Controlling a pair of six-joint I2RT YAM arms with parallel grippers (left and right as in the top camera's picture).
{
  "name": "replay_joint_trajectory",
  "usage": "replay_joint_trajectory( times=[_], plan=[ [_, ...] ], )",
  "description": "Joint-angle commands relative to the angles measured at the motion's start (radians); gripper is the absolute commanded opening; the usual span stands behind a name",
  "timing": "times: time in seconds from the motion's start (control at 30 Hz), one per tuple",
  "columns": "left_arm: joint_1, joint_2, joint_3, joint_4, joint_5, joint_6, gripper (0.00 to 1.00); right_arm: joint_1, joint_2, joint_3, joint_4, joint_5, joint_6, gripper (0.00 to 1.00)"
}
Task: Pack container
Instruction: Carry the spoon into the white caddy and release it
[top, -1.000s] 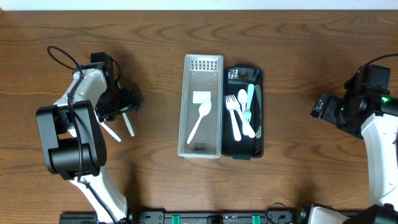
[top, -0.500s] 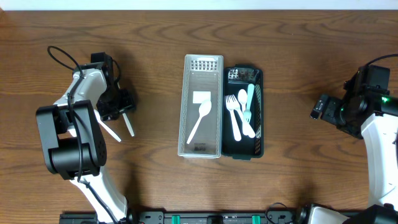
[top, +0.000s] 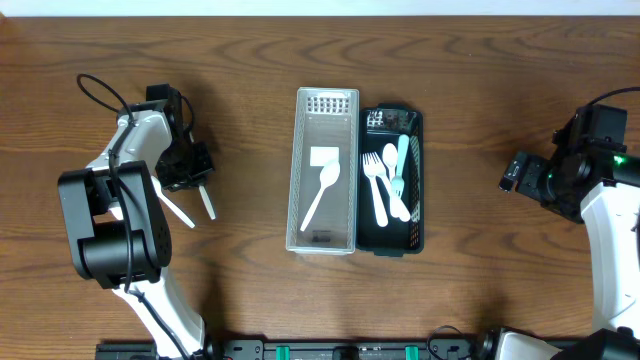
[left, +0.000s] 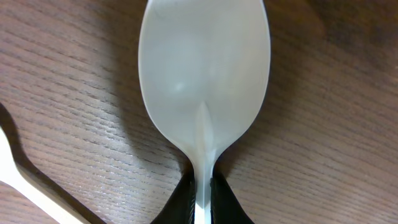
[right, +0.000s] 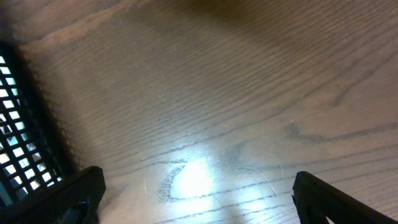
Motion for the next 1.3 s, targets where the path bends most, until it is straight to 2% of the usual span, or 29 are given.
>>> replay_joint_trajectory(
  times=[0.0, 0.2, 0.37, 0.63, 0.93, 1.2, 1.27],
  plan=[
    [0.000, 0.035, 0.000, -0.003, 0.014, -0.005, 0.06, -0.006, 0.001, -0.004, 0.000, -0.011, -0.007, 0.99],
    [-0.018, -0.014, 0.082, -0.118, 0.015, -0.005, 0.06, -0.006, 0.001, -0.004, 0.000, -0.011, -0.007, 0.99],
    [-0.093, -0.157, 0.131, -0.202, 0.015, 0.010, 0.06, -0.006, 0.001, -0.004, 0.000, -0.011, -0.007, 0.99],
    [-0.376, -0.404, 0.131, -0.196, 0.015, 0.009, 0.06, -0.006, 0.001, -0.004, 0.003, -0.011, -0.007, 0.99],
    [-0.656, -0.354, 0.110, -0.080, 0.005, 0.010, 0.06, -0.006, 0.001, -0.004, 0.003, -0.011, -0.007, 0.99],
    [-0.690, -0.211, 0.101, -0.051, 0.007, 0.009, 0.06, -0.006, 0.001, -0.004, 0.003, -0.011, -0.007, 0.99],
    [-0.689, -0.185, 0.101, -0.051, 0.007, 0.010, 0.10, -0.006, 0.001, -0.004, 0.003, -0.011, -0.007, 0.99]
  ],
)
